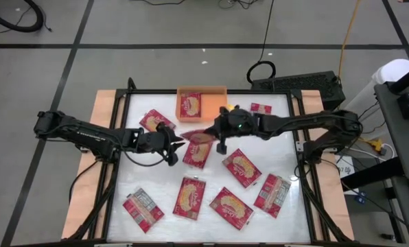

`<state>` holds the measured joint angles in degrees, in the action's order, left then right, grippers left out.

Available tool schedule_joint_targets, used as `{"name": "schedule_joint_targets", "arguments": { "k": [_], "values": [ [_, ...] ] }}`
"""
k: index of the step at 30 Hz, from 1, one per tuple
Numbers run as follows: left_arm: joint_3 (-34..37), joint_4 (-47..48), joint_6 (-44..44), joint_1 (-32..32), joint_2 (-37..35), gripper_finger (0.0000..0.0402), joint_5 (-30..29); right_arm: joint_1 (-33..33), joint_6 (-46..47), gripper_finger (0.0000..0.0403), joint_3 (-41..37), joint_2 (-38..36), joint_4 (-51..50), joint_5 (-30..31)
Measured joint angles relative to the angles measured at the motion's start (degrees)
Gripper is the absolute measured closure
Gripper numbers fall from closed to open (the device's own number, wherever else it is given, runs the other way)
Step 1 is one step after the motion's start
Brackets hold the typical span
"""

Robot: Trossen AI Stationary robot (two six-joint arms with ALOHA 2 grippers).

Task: Sort popcorn bags into baskets
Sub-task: Put the red popcorn bag into the orange bin

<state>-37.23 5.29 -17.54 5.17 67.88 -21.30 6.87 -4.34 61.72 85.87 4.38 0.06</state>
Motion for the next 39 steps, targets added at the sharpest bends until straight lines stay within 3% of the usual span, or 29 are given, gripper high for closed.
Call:
{"name": "schedule_joint_targets", "arguments": {
  "k": [7,11,17,23,30,39],
  "values": [
    [1.4,1.4,-7.6,0.6,1.6,0.0314,-0.9,7.3,-4.4,0.0403,-0.3,-6.1,2.0,-0.6],
    [3.4,-4.7,-8.5,1.5,4.0,0.0314,-1.0,13.9,-5.4,0.0403,-0.3,-6.6,5.8,-6.9],
    [5.3,-15.6,-7.1,2.5,8.8,0.0314,-1.1,23.9,-1.5,0.0403,-0.3,-2.9,11.7,-13.8],
    [5.3,-19.0,-7.4,3.6,11.5,0.0314,-0.9,32.0,5.0,0.0403,-0.4,4.0,13.6,-24.3],
    [5.3,-23.1,-7.0,5.2,12.4,0.0314,-0.9,35.3,9.5,0.0403,-0.4,10.7,14.6,-27.1],
    [5.3,-23.2,-7.0,6.4,12.4,0.0314,-0.9,35.5,12.9,0.0403,-0.4,15.2,15.4,-26.2]
  ]
}}
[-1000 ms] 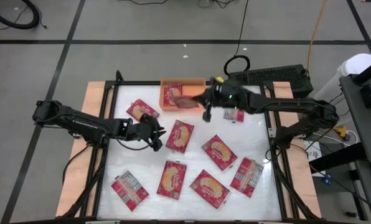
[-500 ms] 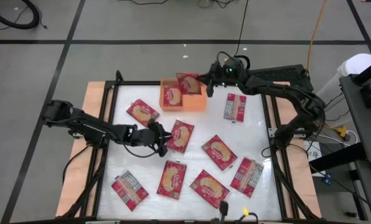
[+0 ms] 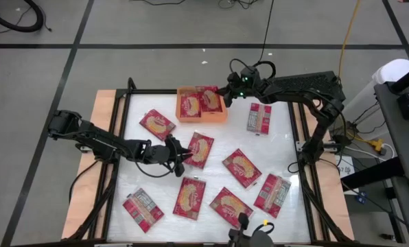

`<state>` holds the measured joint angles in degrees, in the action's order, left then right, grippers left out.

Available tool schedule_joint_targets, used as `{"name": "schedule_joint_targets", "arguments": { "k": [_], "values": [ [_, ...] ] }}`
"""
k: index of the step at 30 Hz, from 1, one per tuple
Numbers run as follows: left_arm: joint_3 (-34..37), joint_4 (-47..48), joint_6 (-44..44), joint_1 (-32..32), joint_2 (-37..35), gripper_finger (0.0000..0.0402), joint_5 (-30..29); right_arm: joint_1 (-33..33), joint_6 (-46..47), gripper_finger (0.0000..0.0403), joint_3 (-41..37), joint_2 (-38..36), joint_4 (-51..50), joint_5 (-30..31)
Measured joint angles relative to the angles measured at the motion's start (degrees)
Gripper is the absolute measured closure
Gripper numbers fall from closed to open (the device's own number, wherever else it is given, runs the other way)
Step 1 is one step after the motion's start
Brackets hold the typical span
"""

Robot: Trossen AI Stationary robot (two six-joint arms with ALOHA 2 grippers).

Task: Sort popcorn bags into baskets
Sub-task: Put the red popcorn bag into the orange bin

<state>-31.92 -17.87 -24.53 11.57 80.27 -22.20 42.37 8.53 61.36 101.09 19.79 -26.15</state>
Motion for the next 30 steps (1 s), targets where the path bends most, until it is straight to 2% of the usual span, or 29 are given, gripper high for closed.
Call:
{"name": "schedule_joint_targets", "arguments": {
  "k": [4,10,17,22,30],
  "values": [
    [0.0,0.0,0.0,0.1,0.0,0.0314,0.0,0.0,-0.7,0.0403,0.0,0.0,-1.3,3.8],
    [0.0,0.0,0.5,0.1,0.0,0.0314,0.0,-0.1,-1.6,0.0388,0.0,0.0,-3.2,4.2],
    [0.0,0.0,0.8,0.1,0.0,0.0314,0.0,-1.6,-5.0,0.0346,0.0,0.0,-8.3,14.3],
    [0.0,0.1,0.9,0.1,0.0,0.0314,0.0,-2.0,-6.0,0.0311,0.0,-0.2,-8.1,14.9],
    [0.0,0.1,0.5,0.1,0.0,0.0314,0.0,-2.5,-7.1,0.0257,0.0,-3.9,-9.8,20.1]
  ]
}}
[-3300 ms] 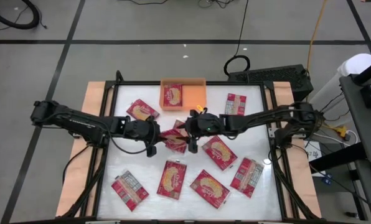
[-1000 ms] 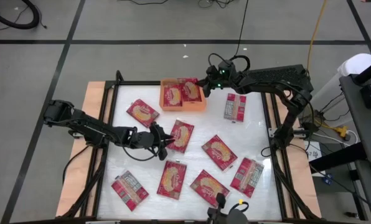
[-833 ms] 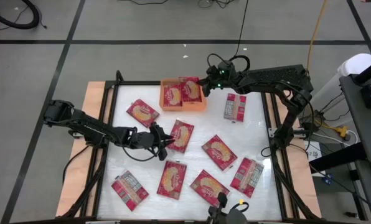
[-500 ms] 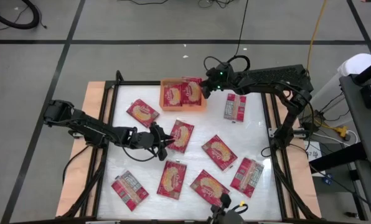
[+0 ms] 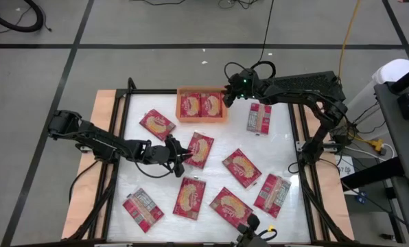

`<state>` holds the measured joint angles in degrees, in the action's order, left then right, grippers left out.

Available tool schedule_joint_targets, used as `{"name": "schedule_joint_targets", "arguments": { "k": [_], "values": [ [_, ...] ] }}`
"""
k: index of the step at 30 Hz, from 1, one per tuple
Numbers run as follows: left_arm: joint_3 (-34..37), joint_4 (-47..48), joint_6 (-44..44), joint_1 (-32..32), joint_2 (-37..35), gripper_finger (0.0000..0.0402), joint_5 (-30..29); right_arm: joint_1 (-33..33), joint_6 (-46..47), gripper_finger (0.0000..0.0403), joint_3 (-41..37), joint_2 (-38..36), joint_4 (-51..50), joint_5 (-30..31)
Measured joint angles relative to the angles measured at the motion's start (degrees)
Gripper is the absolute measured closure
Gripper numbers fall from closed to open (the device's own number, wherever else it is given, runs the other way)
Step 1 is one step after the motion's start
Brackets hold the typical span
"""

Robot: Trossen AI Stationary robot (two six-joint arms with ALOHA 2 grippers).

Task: Sort popcorn bags into baskets
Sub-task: Put the red popcorn bag into the orange bin

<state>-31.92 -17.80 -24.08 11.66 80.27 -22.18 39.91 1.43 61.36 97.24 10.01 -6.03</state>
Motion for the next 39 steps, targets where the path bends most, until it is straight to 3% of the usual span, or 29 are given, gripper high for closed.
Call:
{"name": "schedule_joint_targets", "arguments": {
  "k": [8,16,20,25,30,33,39],
  "values": [
    [0.0,0.2,0.3,0.0,0.0,0.0314,-0.1,-6.2,-1.3,0.0241,-1.0,-9.9,-3.3,-5.5],
    [0.0,3.1,-0.8,0.0,0.0,0.0314,-3.7,-17.2,-1.1,0.0247,-13.3,-20.2,-2.8,-5.9],
    [0.0,7.6,-3.0,-0.1,0.0,0.0314,-6.6,-23.2,-0.9,0.0247,-23.7,-25.4,6.5,-5.9],
    [0.0,19.0,-9.7,-0.1,0.0,0.0314,-11.4,-29.6,2.2,0.0247,-36.4,-28.4,25.5,-5.1],
    [0.0,29.3,-11.8,0.6,0.0,0.0310,-18.9,-35.2,-0.2,0.0247,-42.5,-28.4,33.7,5.6],
    [0.0,31.9,-9.9,-0.1,0.0,0.0283,-20.5,-36.6,-1.7,0.0247,-43.2,-28.4,33.9,8.8],
    [0.0,32.7,-4.8,-3.6,0.0,0.0185,-24.0,-36.9,-3.6,0.0247,-43.2,-28.4,34.4,8.9]
  ]
}}
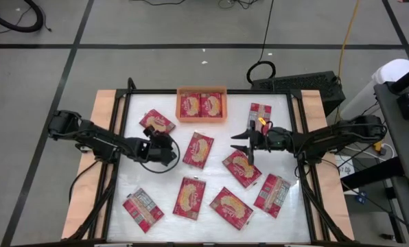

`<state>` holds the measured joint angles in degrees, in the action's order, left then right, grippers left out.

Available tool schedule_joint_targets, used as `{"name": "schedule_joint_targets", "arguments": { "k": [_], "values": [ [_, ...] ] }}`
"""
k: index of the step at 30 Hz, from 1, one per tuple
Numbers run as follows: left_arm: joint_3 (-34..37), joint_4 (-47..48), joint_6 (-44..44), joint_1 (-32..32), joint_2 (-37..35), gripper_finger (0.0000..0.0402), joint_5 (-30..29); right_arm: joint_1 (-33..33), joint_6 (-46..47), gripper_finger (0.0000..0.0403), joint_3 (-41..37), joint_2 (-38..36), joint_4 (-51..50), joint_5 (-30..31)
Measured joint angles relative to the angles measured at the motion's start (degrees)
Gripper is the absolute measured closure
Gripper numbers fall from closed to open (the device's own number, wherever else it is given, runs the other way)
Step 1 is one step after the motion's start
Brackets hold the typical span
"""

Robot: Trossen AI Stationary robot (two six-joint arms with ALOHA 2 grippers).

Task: Sort popcorn bags into baskets
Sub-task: Put the red popcorn bag into the orange bin

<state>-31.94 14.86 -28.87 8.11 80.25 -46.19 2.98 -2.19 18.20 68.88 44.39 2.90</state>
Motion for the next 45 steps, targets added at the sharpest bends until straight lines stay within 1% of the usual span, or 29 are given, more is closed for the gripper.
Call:
{"name": "schedule_joint_targets", "arguments": {
  "k": [2,4,6,8,11,16,21,27,29,34,35,39,41,45],
  "values": [
    [0.0,0.0,1.3,-1.5,0.0,0.0160,0.0,0.0,0.0,0.0247,0.0,0.0,0.0,0.0],
    [0.0,0.0,2.3,-3.0,0.0,0.0145,0.9,-0.2,0.0,0.0248,0.0,0.0,0.0,-0.1],
    [0.0,0.0,3.0,-4.4,0.0,0.0139,2.3,-0.8,0.0,0.0248,0.0,0.0,-0.1,-0.1],
    [0.0,0.0,3.5,-5.5,0.0,0.0143,3.4,-1.5,0.0,0.0248,0.0,0.0,0.0,-0.1],
    [1.0,-2.5,3.9,-7.0,0.0,0.0160,4.7,-2.4,0.2,0.0248,0.0,0.0,0.0,-0.1],
    [5.2,-9.7,4.5,-7.8,0.0,0.0191,6.7,-3.8,1.5,0.0248,0.0,0.0,-0.1,0.0],
    [8.0,-10.9,2.4,-7.8,0.0,0.0220,7.1,-5.0,1.9,0.0247,0.0,0.0,0.0,0.0],
    [11.8,-12.5,1.1,-7.8,0.0,0.0261,7.4,-5.0,2.0,0.0248,0.0,0.0,1.7,0.0],
    [12.6,-12.8,0.3,-7.7,-0.1,0.0285,7.4,-5.0,2.7,0.0248,0.0,0.0,2.2,0.0],
    [13.5,-12.5,0.2,-7.7,-0.1,0.0381,6.7,-5.3,4.4,0.0248,0.0,0.0,4.6,0.1],
    [13.5,-12.7,0.2,-7.8,-0.1,0.0390,6.7,-5.5,4.6,0.0248,0.0,0.0,5.0,0.3],
    [13.0,-15.1,0.9,-6.0,-0.1,0.0393,7.4,-7.0,6.8,0.0248,0.0,0.0,6.7,1.4],
    [11.5,-15.7,0.9,-3.6,-0.9,0.0397,8.4,-8.2,7.5,0.0248,0.3,0.0,6.2,2.3],
    [7.9,-15.7,2.7,1.8,-3.3,0.0398,8.5,-11.3,7.5,0.0248,1.8,0.2,5.3,5.8]
  ]
}}
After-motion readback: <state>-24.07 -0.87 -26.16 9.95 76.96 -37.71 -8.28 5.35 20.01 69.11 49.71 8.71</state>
